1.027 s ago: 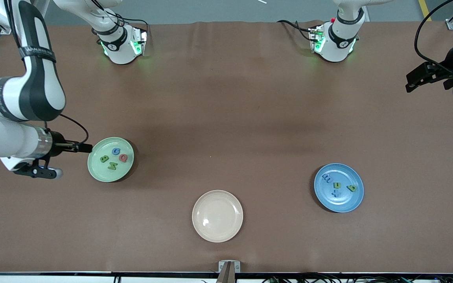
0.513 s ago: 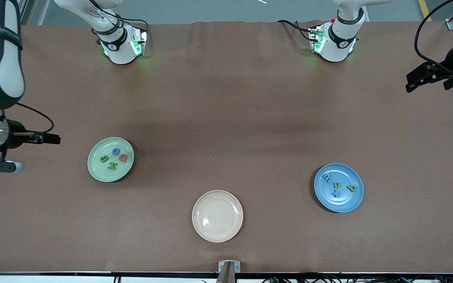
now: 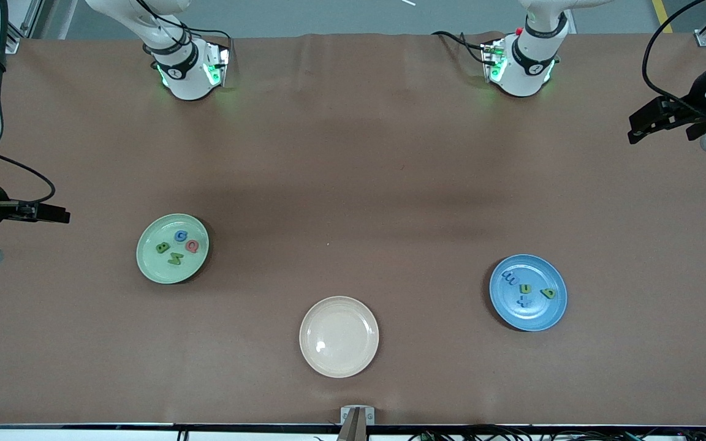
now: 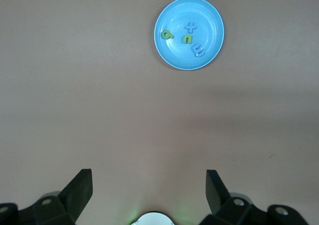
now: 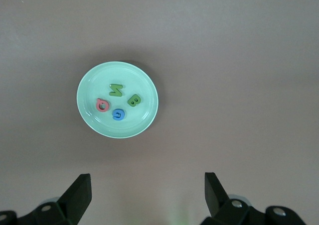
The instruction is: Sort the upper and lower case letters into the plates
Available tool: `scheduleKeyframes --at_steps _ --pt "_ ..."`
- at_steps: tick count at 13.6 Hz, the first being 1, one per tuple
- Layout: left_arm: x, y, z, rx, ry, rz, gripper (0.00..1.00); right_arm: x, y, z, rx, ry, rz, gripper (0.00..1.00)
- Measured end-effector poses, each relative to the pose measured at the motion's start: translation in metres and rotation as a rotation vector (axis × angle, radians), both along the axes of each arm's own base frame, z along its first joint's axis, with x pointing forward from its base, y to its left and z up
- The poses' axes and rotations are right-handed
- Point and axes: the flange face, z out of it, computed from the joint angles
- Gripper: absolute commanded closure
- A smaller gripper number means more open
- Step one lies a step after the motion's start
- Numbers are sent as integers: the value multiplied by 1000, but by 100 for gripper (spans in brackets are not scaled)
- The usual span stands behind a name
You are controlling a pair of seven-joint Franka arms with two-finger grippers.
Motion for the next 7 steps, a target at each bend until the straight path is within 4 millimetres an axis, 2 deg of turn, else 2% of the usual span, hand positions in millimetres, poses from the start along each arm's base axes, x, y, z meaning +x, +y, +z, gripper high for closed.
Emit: scheduleKeyframes --at_steps 7 --pt "0 0 0 -1 0 0 0 1 3 5 1 -8 6 0"
